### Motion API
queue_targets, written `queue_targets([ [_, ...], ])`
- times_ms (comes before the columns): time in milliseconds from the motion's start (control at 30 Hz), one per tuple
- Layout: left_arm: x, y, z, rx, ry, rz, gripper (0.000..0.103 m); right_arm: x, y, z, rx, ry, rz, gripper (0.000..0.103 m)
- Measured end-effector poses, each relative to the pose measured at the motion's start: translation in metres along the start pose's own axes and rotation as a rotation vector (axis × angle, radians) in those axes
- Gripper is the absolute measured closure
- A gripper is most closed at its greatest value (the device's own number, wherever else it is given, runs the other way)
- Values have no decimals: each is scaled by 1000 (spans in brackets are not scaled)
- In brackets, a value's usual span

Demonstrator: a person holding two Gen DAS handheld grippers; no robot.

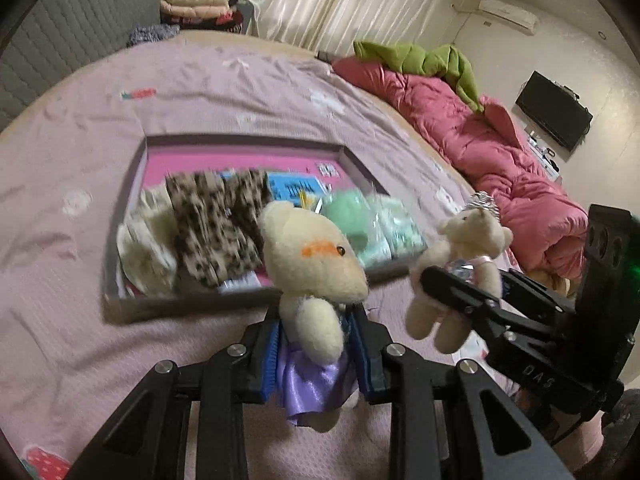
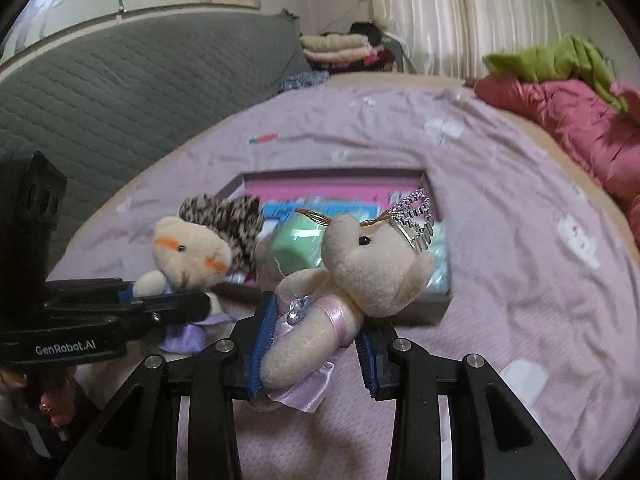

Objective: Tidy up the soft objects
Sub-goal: 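Lift both teddy bears and carry them over the box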

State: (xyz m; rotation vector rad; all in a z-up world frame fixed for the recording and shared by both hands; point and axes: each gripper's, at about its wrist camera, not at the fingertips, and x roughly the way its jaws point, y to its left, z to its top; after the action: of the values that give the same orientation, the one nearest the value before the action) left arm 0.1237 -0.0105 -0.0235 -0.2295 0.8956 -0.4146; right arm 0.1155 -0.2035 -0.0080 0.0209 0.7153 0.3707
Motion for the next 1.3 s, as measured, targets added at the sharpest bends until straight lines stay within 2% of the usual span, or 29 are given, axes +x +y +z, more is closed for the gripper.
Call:
queue_targets([
  [267, -2, 9, 23, -15, -68, 29, 72, -6, -9, 24, -9, -53, -5, 65],
  [700, 11, 20, 41, -18, -88, 54, 72, 6, -22, 51, -25, -79, -15, 65],
  [1300, 31, 25, 52, -25, -56, 84, 72, 38, -25, 65, -76, -19, 8, 65],
])
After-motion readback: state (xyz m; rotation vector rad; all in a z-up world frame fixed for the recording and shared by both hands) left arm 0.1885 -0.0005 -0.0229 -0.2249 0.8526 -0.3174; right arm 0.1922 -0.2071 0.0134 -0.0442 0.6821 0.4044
